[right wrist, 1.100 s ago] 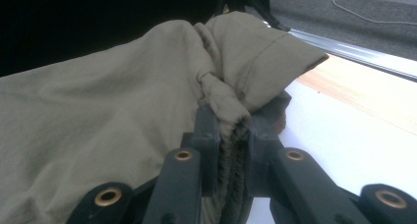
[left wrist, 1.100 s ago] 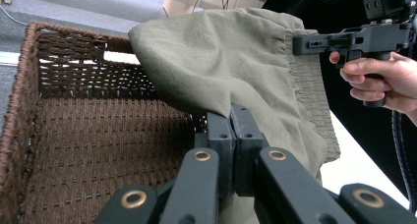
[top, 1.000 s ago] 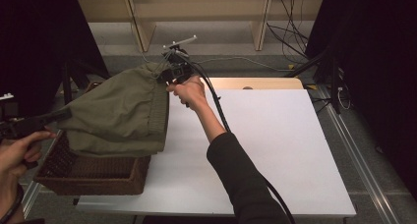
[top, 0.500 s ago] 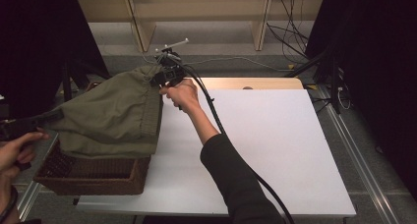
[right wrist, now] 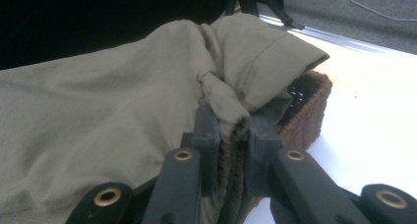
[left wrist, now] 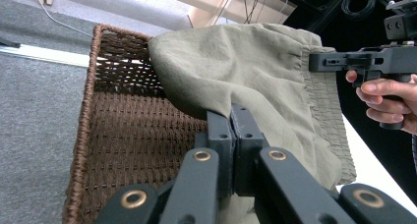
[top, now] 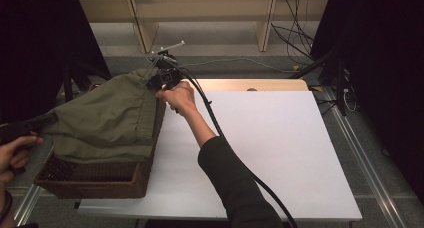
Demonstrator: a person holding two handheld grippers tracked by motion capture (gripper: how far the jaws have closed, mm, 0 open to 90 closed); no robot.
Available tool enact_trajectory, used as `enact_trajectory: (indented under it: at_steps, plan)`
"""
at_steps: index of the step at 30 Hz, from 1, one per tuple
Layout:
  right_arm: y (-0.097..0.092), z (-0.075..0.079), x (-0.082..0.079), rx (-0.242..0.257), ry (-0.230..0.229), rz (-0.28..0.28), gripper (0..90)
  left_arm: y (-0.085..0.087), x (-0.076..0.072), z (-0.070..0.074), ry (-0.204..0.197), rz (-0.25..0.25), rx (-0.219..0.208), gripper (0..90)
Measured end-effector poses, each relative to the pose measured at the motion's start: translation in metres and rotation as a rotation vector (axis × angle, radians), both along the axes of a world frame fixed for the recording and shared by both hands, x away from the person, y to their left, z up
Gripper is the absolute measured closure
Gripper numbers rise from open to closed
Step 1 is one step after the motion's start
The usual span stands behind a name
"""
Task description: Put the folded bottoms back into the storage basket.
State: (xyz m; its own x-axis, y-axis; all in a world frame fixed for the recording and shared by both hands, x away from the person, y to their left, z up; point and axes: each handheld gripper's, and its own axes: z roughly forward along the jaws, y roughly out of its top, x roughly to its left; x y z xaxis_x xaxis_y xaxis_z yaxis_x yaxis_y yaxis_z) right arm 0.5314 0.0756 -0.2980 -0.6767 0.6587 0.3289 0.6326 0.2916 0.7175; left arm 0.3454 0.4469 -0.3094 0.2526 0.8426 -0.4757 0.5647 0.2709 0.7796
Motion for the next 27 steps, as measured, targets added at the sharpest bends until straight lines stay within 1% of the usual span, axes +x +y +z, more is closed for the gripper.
enact_trajectory:
  at_steps: [8, 11, 19, 27]
  plan:
    - [0.008, -0.002, -0.002, 0.0, -0.002, 0.006, 79.1, 0.006, -0.003, 0.0, 0.001, 0.014, -0.007, 88.6]
    - [0.011, -0.003, -0.003, 0.002, -0.002, 0.01, 79.1, 0.007, -0.004, 0.0, 0.001, 0.026, -0.001, 88.6]
    - [0.017, -0.009, -0.004, 0.0, 0.008, 0.009, 79.1, 0.011, -0.005, -0.001, 0.007, 0.035, 0.003, 88.6]
    - [0.021, -0.01, -0.005, -0.002, 0.007, 0.012, 79.0, 0.013, -0.007, 0.0, 0.009, 0.039, 0.008, 88.5]
